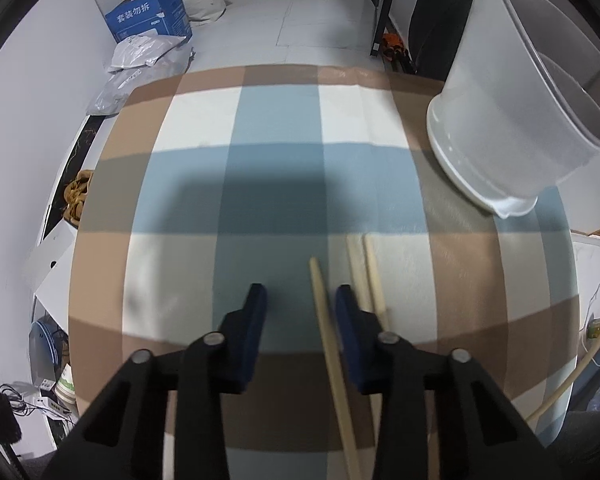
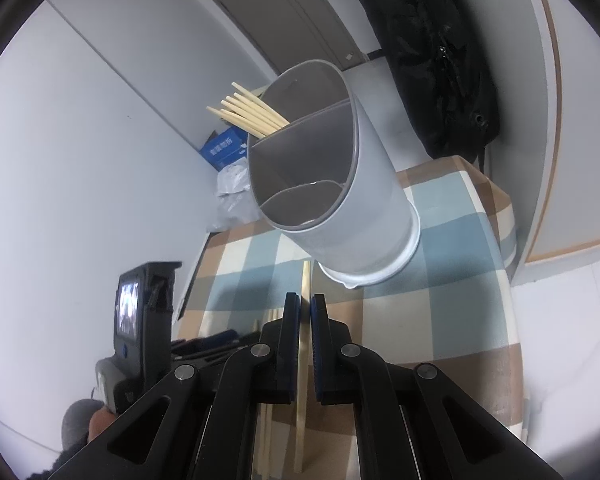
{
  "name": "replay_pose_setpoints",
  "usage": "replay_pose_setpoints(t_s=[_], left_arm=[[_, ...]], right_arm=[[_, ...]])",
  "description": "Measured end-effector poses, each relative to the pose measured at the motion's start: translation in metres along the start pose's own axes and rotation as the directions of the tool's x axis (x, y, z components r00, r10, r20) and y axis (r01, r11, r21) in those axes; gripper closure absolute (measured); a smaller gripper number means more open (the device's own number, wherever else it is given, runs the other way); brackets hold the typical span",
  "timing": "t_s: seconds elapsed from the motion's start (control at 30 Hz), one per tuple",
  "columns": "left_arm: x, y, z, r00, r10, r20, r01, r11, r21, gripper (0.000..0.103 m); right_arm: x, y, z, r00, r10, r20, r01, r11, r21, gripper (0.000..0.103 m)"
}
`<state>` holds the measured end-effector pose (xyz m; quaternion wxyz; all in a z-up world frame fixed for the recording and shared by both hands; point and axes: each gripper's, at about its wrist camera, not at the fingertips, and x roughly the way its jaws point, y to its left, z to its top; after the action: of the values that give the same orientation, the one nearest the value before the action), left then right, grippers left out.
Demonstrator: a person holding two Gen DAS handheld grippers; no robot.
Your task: Organize utensils
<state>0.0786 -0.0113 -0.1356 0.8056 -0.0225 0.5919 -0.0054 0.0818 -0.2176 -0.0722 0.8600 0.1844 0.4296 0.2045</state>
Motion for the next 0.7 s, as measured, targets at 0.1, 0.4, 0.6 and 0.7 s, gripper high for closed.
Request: replay_pose_setpoints(t_s=[0.1,0.4,0.6,0.7], left_arm=[[0.002,0.001,0.005,1.0,-0.008,0.009,0.008,1.0,0.002,0.089],[-0.001,0.003,0.005,0.999,-0.042,0.015,0.042,0.999,-0.022,0.103],[-0.006,0.011,0.002,0.998,-0.066,0.01,0.066,0.994,-0.087,0.103],[-0.016,0.017,0.0,0.993,-0.111,0.036,0.115,0.986,-0.12,0.103]], right_arm=[[0.002,0.001,0.002,1.0,-0.002,-0.004,0.002,1.0,-0.009,0.098],[0.009,0.006,0.004,1.0,-0.007,-0.018,0.007,0.999,-0.031,0.098],[0.011,0.01,0.004,1.0,-0.014,-0.018,0.013,0.999,-0.049,0.098],[0.011,0.014,0.003,1.0,-0.017,-0.012,0.016,0.998,-0.065,0.098]])
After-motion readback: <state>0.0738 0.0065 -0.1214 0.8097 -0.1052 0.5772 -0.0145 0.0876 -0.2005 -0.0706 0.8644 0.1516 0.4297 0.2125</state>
